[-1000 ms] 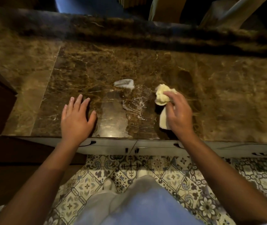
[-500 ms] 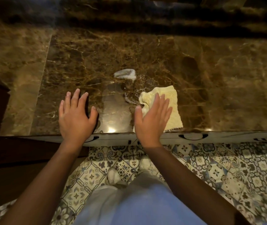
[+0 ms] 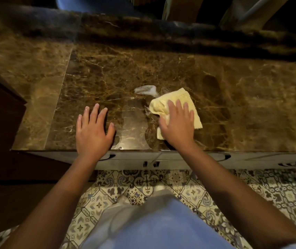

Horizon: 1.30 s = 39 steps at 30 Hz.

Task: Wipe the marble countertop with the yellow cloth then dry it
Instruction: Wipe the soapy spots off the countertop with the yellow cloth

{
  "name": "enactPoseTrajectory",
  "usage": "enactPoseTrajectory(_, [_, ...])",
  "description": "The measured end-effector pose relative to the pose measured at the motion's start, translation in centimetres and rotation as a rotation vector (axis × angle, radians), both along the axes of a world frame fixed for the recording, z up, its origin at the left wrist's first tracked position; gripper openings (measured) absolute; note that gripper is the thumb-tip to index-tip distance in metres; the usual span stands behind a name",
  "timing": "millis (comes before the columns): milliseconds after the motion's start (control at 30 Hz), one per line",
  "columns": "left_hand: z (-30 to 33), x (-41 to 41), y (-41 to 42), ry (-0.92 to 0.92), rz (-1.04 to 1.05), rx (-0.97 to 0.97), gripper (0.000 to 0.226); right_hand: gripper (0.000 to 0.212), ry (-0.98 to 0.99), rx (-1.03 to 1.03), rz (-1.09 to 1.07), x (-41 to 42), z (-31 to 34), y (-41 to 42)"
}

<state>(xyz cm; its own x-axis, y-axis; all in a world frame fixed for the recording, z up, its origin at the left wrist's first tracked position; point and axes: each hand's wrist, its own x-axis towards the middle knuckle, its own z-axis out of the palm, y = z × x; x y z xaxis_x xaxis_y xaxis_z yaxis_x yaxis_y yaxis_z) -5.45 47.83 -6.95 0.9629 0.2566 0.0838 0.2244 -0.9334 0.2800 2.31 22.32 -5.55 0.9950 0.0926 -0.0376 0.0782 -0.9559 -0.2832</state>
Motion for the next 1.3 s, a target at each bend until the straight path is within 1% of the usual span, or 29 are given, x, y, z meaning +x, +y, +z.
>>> enactPoseTrajectory(67, [-0.1,0.1,0.0,-0.005,0.013,0.0,0.06,0.076,-0.016,0.004,-0.098,-1.8,-0.5,-2.3])
enactPoseTrajectory(133, [0.0,0.2,-0.1,-0.007,0.029,-0.001,0.062,0.082,-0.018,-0.009,-0.195,-1.8,-0.9,-4.2])
enactPoseTrajectory(233, [0.1,0.3,-0.3,-0.015,0.043,0.001,0.062,0.084,-0.006,-0.022,-0.311,2.0,-0.9,-5.6])
enactPoseTrajectory(300, [0.1,0.4,-0.4,-0.018,0.054,-0.001,0.062,0.083,-0.018,-0.019,-0.349,5.6,-0.8,-6.3])
enactPoseTrajectory(433, [0.0,0.6,-0.5,-0.017,0.073,0.007,0.062,0.08,-0.043,-0.006,-0.323,13.3,-0.6,-7.1])
enactPoseTrajectory(533, [0.0,0.7,-0.7,-0.018,0.088,-0.003,0.062,0.075,-0.035,0.015,-0.254,18.1,-0.3,-6.5])
enactPoseTrajectory(600, [0.1,0.8,-0.7,-0.015,0.093,-0.006,0.062,0.07,-0.034,0.055,-0.17,20.3,-0.3,-5.6])
enactPoseTrajectory(700, [0.2,0.8,-0.7,0.003,0.085,0.008,0.062,0.065,-0.015,0.153,-0.064,21.2,-0.1,-4.6])
enactPoseTrajectory(800, [0.2,0.9,-0.7,0.021,0.078,0.024,0.063,0.067,0.011,0.219,0.017,19.1,0.2,-4.1])
enactPoseTrajectory(900, [0.3,0.7,-0.7,0.025,0.064,0.035,0.063,0.066,0.029,0.31,0.124,14.1,0.5,-3.9])
enactPoseTrajectory(967, [0.4,0.7,-0.7,0.016,0.058,0.029,0.063,0.061,0.032,0.359,0.185,9.8,0.4,-4.2])
enactPoseTrajectory(1100, [0.5,0.6,-0.6,0.021,0.057,0.011,0.064,0.048,-0.024,0.416,0.271,2.1,-0.3,-5.1])
enactPoseTrajectory(1167, [0.5,0.5,-0.6,0.029,0.049,0.004,0.064,0.047,-0.014,0.448,0.248,0.1,0.1,-6.0])
enactPoseTrajectory(1233, [0.6,0.5,-0.5,0.029,0.038,-0.003,0.061,0.046,0.0,0.513,0.117,-0.5,1.4,-7.9])
enactPoseTrajectory(1300, [0.5,0.5,-0.4,0.024,0.038,0.0,0.059,0.044,-0.048,0.535,-0.015,-0.9,2.4,-10.7])
